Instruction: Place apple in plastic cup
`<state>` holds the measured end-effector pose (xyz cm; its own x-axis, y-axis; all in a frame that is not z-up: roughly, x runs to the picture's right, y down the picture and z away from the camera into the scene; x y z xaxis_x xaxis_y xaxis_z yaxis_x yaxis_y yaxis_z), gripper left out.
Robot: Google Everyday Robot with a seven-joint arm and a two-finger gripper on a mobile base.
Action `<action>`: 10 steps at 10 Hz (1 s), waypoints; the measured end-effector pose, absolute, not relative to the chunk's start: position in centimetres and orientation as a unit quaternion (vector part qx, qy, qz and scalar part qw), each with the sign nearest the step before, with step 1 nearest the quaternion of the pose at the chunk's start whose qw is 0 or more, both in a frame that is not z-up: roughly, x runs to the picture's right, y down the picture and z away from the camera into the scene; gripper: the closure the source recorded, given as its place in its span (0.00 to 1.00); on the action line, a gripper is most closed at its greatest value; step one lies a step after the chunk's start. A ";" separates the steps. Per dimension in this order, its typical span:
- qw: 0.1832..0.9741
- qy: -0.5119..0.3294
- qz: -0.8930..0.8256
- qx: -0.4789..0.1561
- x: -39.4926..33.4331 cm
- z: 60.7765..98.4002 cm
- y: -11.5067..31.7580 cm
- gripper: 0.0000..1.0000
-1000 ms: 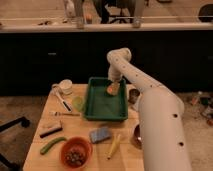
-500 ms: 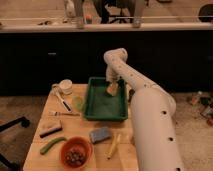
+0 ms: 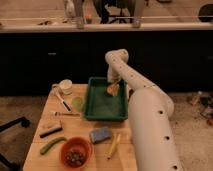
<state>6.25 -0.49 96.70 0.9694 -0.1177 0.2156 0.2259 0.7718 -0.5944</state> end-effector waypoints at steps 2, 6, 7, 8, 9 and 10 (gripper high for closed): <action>0.938 -0.084 -0.078 -0.328 7.3 97.0 -0.6 0.20; 0.933 -0.077 -0.081 -0.341 7.5 97.8 -0.2 0.20; 0.932 -0.075 -0.086 -0.344 7.3 97.9 -0.1 0.20; 0.931 -0.073 -0.090 -0.347 7.2 98.0 0.1 0.20; 0.930 -0.072 -0.093 -0.348 7.1 98.0 0.2 0.20; 0.929 -0.071 -0.096 -0.350 7.0 98.1 0.3 0.20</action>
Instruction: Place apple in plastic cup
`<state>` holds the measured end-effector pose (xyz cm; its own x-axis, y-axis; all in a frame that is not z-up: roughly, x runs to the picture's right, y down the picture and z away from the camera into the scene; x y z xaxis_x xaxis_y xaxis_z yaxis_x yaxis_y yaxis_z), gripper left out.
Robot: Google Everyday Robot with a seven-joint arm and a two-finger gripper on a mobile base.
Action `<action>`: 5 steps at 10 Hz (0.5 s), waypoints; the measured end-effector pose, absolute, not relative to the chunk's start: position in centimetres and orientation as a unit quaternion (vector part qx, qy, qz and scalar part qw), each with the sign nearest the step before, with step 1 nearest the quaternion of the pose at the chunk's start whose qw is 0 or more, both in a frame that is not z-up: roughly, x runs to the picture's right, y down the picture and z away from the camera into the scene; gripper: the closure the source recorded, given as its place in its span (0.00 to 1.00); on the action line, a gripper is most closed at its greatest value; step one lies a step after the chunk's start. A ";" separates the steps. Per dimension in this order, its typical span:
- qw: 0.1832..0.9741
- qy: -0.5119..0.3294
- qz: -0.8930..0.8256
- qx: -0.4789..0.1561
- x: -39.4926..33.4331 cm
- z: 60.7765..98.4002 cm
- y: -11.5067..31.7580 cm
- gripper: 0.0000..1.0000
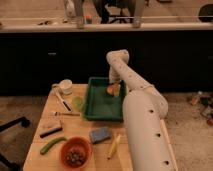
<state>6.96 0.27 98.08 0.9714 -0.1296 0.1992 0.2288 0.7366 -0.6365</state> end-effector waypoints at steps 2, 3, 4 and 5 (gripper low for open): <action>0.928 -0.071 -0.103 -0.352 6.6 98.1 0.6 0.28; 0.928 -0.074 -0.105 -0.351 6.5 98.0 0.6 0.38; 0.929 -0.077 -0.104 -0.346 6.5 97.9 0.5 0.48; 0.930 -0.080 -0.102 -0.345 6.7 97.8 0.5 0.56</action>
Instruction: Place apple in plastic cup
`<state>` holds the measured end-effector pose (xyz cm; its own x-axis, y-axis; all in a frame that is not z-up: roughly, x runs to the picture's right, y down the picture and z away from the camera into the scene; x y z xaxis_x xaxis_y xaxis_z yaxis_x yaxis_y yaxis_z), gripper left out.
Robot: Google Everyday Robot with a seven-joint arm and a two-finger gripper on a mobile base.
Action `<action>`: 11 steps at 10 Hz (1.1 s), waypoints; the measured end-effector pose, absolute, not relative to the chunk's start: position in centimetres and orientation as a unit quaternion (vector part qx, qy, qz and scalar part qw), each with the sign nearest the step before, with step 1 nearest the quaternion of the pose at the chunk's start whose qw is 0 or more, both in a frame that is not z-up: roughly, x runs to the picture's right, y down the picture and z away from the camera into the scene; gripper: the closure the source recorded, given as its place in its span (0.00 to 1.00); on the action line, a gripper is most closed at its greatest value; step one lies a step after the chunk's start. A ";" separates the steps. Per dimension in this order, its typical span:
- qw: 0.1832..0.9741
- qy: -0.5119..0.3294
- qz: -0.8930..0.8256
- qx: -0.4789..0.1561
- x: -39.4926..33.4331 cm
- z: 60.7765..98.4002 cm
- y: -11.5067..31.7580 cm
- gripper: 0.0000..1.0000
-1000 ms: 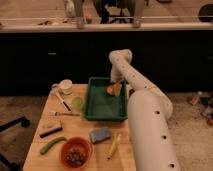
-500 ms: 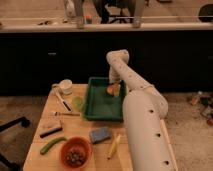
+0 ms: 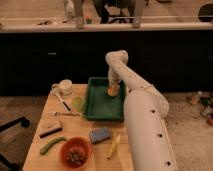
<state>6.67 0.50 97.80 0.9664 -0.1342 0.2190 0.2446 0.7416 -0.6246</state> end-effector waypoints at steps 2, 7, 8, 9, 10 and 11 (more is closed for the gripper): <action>0.933 -0.087 -0.096 -0.337 7.0 97.5 0.3 0.79; 0.944 -0.088 -0.098 -0.301 7.3 95.2 -0.9 1.00; 0.948 -0.088 -0.100 -0.290 7.2 94.3 -1.3 1.00; 0.950 -0.089 -0.105 -0.282 7.1 93.8 -1.3 1.00; 0.951 -0.091 -0.107 -0.274 6.9 93.4 -1.3 1.00; 0.954 -0.096 -0.114 -0.260 6.6 92.1 -1.7 1.00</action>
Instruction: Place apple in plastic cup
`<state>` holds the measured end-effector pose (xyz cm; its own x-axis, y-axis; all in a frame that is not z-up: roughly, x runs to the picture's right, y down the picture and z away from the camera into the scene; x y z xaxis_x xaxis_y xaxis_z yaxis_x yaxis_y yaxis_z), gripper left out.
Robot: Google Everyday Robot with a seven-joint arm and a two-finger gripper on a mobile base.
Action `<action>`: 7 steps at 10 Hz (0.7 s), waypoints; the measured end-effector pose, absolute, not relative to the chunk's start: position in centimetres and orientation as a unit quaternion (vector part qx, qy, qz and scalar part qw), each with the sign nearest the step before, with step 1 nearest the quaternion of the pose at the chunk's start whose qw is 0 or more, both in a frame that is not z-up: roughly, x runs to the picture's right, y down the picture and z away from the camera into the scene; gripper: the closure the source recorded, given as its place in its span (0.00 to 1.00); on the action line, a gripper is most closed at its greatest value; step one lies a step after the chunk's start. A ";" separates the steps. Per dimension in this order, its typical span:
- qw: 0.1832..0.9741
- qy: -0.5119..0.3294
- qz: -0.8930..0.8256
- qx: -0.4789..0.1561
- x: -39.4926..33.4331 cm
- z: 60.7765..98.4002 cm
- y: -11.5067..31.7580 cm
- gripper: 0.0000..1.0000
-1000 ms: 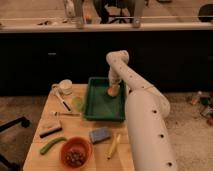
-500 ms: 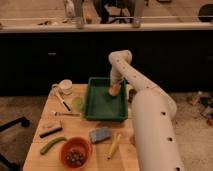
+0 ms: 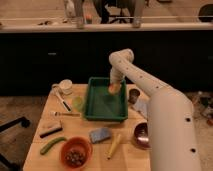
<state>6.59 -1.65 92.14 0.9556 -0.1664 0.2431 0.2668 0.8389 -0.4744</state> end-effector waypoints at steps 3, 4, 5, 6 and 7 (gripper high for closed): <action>0.956 -0.109 -0.128 -0.241 5.5 90.5 -2.1 1.00; 0.956 -0.116 -0.138 -0.232 4.6 89.7 -2.2 1.00; 0.955 -0.121 -0.149 -0.226 3.9 89.0 -2.3 1.00; 0.954 -0.126 -0.159 -0.221 3.3 88.4 -2.3 1.00; 0.952 -0.132 -0.173 -0.214 2.5 87.4 -2.3 1.00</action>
